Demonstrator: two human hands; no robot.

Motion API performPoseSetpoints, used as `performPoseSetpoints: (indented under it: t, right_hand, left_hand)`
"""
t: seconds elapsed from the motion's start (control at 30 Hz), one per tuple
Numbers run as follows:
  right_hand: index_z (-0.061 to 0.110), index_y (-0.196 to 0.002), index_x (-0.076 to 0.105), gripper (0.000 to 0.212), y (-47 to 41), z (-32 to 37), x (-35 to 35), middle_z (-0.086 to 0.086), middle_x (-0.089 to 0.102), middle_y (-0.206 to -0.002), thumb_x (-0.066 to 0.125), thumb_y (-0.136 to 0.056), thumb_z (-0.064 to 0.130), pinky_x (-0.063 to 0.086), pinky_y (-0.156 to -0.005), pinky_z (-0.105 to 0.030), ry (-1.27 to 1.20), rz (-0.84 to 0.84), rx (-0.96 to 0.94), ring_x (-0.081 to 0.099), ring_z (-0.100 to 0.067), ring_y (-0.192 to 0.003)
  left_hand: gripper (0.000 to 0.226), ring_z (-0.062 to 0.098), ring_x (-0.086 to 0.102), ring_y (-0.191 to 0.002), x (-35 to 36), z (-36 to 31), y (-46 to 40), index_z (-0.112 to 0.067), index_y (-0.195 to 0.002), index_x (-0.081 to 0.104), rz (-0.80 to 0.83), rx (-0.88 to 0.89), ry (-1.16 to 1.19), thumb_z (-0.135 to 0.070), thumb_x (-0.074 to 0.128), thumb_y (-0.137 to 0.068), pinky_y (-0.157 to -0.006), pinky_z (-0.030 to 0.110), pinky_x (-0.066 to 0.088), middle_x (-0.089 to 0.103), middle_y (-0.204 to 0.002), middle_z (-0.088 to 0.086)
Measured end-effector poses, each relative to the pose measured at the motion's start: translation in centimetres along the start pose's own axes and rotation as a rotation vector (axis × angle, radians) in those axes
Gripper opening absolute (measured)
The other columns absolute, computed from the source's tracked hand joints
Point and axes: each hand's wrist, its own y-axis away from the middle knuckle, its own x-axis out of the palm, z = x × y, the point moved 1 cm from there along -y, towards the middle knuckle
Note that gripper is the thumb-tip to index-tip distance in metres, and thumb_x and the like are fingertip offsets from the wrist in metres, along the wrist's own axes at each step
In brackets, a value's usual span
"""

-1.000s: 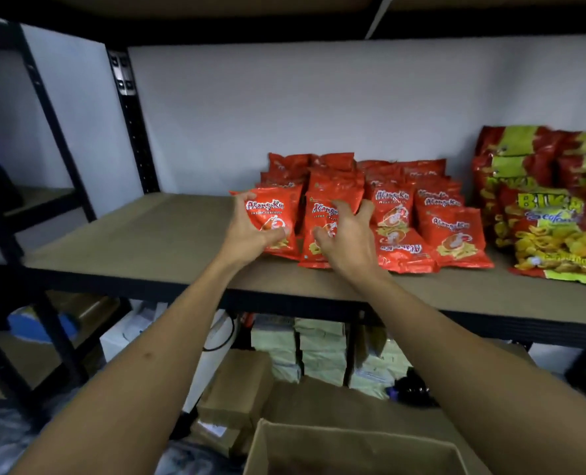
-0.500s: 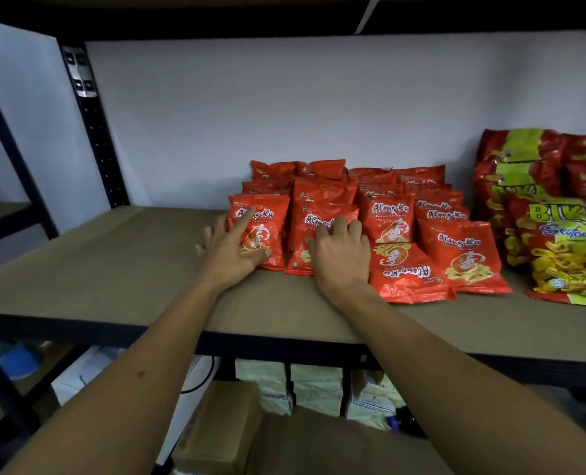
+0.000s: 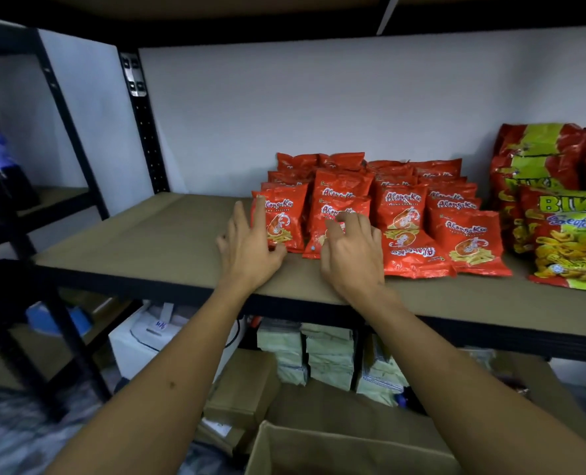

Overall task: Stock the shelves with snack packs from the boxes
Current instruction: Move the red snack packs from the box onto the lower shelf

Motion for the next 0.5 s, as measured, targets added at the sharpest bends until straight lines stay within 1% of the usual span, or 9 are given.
performPoseSetpoints:
  t: [0.07, 0.13, 0.2, 0.23, 0.3, 0.33, 0.37, 0.43, 0.5]
  right_hand:
    - [0.005, -0.11, 0.067, 0.034, 1.8, 0.6, -1.4, -0.014, 0.061, -0.112, 0.058, -0.078, 0.013, 0.044, -0.078, -0.043, -0.082, -0.05, -0.043, 0.056, -0.033, -0.103]
    - [0.006, -0.108, 0.067, 0.034, 4.6, 1.1, -2.5, -0.012, 0.061, -0.11, 0.048, -0.081, 0.017, 0.041, -0.079, -0.041, -0.121, -0.083, -0.107, 0.056, -0.031, -0.102]
    - [0.007, -0.113, 0.065, 0.038, 7.7, 1.4, -2.8, -0.011, 0.062, -0.118, 0.044, -0.085, 0.02, 0.037, -0.091, -0.04, -0.123, -0.077, -0.164, 0.057, -0.032, -0.111]
    - [0.008, -0.123, 0.061, 0.042, 9.2, 1.6, -2.8, -0.013, 0.058, -0.129, 0.045, -0.086, 0.021, 0.033, -0.102, -0.042, -0.119, -0.055, -0.176, 0.051, -0.032, -0.123]
    - [0.011, -0.134, 0.052, 0.05, 12.1, 1.9, -2.8, -0.015, 0.039, -0.15, 0.05, -0.085, 0.018, 0.024, -0.115, -0.047, -0.161, 0.013, -0.165, 0.03, -0.031, -0.143]
    - [0.012, -0.136, 0.051, 0.052, 13.7, 2.0, -2.6, -0.016, 0.032, -0.155, 0.054, -0.084, 0.015, 0.024, -0.116, -0.048, -0.215, 0.06, -0.154, 0.023, -0.03, -0.146]
    - [0.012, -0.136, 0.05, 0.054, 15.6, 2.1, -2.4, -0.016, 0.029, -0.156, 0.058, -0.083, 0.012, 0.027, -0.116, -0.048, -0.271, 0.124, -0.139, 0.022, -0.03, -0.147]
    - [0.011, -0.138, 0.05, 0.057, 19.9, 1.8, -1.7, -0.017, 0.033, -0.154, 0.062, -0.082, 0.008, 0.036, -0.111, -0.043, -0.36, 0.277, -0.088, 0.033, -0.031, -0.142]
    - [0.012, -0.138, 0.049, 0.055, 24.5, 0.8, -1.3, -0.016, 0.045, -0.146, 0.059, -0.085, 0.008, 0.044, -0.105, -0.039, -0.42, 0.494, 0.082, 0.048, -0.031, -0.13]
  left_hand:
    - [0.076, 0.034, 0.032, -0.136, -0.5, -0.2, 2.6, -0.024, -0.151, 0.018, -0.079, 0.007, -0.009, -0.038, 0.053, -0.085, -0.105, 0.057, 0.028, 0.025, -0.154, 0.016]
    - [0.057, 0.031, 0.044, -0.128, -0.2, 0.0, 5.8, -0.018, -0.144, 0.037, -0.191, 0.085, -0.002, -0.036, 0.04, -0.09, -0.104, 0.051, 0.031, 0.044, -0.145, 0.011]
    - [0.05, 0.031, 0.045, -0.13, 0.3, 0.5, 8.9, -0.013, -0.138, 0.048, -0.268, 0.175, -0.008, -0.035, 0.033, -0.095, -0.108, 0.05, 0.028, 0.049, -0.142, 0.01]
    - [0.051, 0.03, 0.038, -0.137, 0.6, 0.9, 10.3, -0.012, -0.141, 0.045, -0.277, 0.199, -0.023, -0.035, 0.036, -0.097, -0.112, 0.051, 0.024, 0.043, -0.148, 0.011]
    - [0.062, 0.028, 0.015, -0.148, 1.0, 1.5, 13.0, -0.013, -0.151, 0.028, -0.232, 0.194, -0.029, -0.037, 0.042, -0.096, -0.116, 0.051, 0.017, 0.02, -0.159, 0.012]
    - [0.066, 0.028, 0.008, -0.149, 1.7, 2.0, 14.4, -0.014, -0.153, 0.021, -0.196, 0.19, -0.018, -0.037, 0.042, -0.095, -0.116, 0.05, 0.018, 0.011, -0.161, 0.012]
    - [0.068, 0.028, 0.006, -0.15, 2.4, 2.5, 16.0, -0.015, -0.154, 0.017, -0.142, 0.19, 0.001, -0.036, 0.042, -0.094, -0.115, 0.05, 0.021, 0.007, -0.162, 0.012]
    - [0.065, 0.031, 0.017, -0.147, 4.2, 3.2, 19.6, -0.018, -0.152, 0.022, 0.009, 0.183, 0.062, -0.032, 0.045, -0.093, -0.113, 0.048, 0.032, 0.012, -0.161, 0.013]
    - [0.06, 0.031, 0.032, -0.141, 6.4, 4.2, 24.0, -0.019, -0.147, 0.034, 0.205, 0.118, 0.149, -0.022, 0.054, -0.091, -0.11, 0.041, 0.038, 0.024, -0.157, 0.011]
